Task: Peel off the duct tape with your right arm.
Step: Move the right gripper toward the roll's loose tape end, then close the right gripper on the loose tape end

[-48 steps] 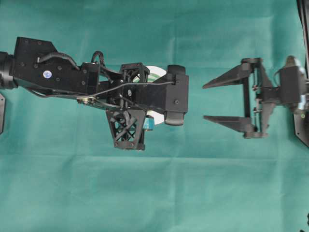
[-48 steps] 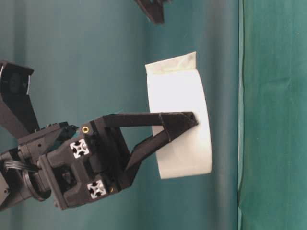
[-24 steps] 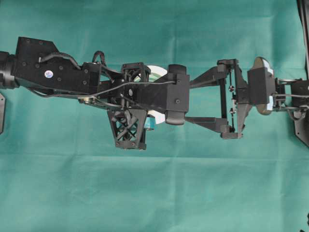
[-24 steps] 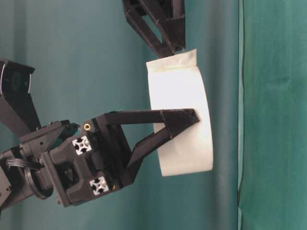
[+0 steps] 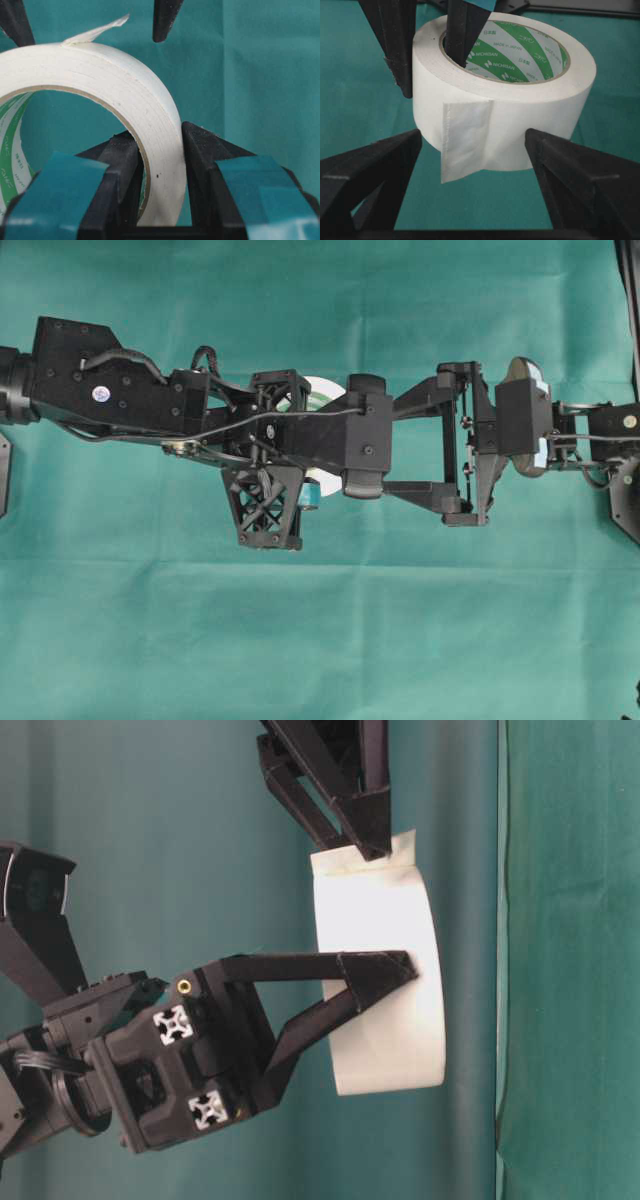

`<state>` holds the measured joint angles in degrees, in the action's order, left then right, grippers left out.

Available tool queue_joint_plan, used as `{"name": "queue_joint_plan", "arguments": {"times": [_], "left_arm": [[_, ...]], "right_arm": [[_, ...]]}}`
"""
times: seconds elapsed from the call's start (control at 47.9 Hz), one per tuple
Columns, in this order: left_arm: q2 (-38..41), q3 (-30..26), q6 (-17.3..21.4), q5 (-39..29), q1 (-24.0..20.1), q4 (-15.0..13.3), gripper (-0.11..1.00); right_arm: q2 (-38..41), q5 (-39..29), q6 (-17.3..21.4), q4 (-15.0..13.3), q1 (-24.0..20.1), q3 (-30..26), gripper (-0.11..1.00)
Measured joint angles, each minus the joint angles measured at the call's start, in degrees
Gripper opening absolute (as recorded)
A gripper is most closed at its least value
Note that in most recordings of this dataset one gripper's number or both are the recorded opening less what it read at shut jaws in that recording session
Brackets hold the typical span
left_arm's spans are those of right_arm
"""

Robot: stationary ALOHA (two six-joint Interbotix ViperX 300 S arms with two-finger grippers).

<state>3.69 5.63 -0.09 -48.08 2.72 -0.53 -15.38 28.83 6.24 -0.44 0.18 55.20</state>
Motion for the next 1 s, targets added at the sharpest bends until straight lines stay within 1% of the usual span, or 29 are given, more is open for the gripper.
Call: {"name": "queue_joint_plan", "arguments": {"times": [0.084,0.104,0.146,0.188,0.209,0.647,0.815,0.94,1.003], "left_arm": [[0.0,0.0,0.0,0.0,0.2,0.0,0.20],[0.0,0.0,0.0,0.0,0.2,0.0,0.20],[0.0,0.0,0.0,0.0,0.2,0.0,0.20],[0.0,0.0,-0.1,0.1,0.2,0.0,0.20],[0.0,0.0,-0.1,0.0,0.3,0.0,0.20],[0.0,0.1,-0.1,0.0,0.6,0.0,0.20],[0.0,0.1,0.0,0.0,0.6,0.0,0.20],[0.0,0.1,-0.1,0.0,0.7,0.0,0.20],[0.0,0.1,-0.1,0.1,0.9,0.1,0.20]], "right_arm": [[0.0,0.0,0.0,0.0,0.1,0.0,0.34],[0.1,0.0,0.0,0.1,0.2,0.0,0.27],[0.1,0.1,0.0,0.1,0.4,0.0,0.17],[0.1,0.1,0.0,0.1,0.4,0.0,0.10],[0.1,0.0,0.0,0.1,0.4,0.0,0.09],[-0.2,0.0,0.0,0.1,0.6,0.1,0.05],[-0.7,0.1,0.0,0.1,0.5,0.5,0.01],[-1.1,0.1,0.0,0.1,0.6,0.9,-0.05],[-1.1,0.1,0.0,0.1,0.5,0.9,-0.06]]}}
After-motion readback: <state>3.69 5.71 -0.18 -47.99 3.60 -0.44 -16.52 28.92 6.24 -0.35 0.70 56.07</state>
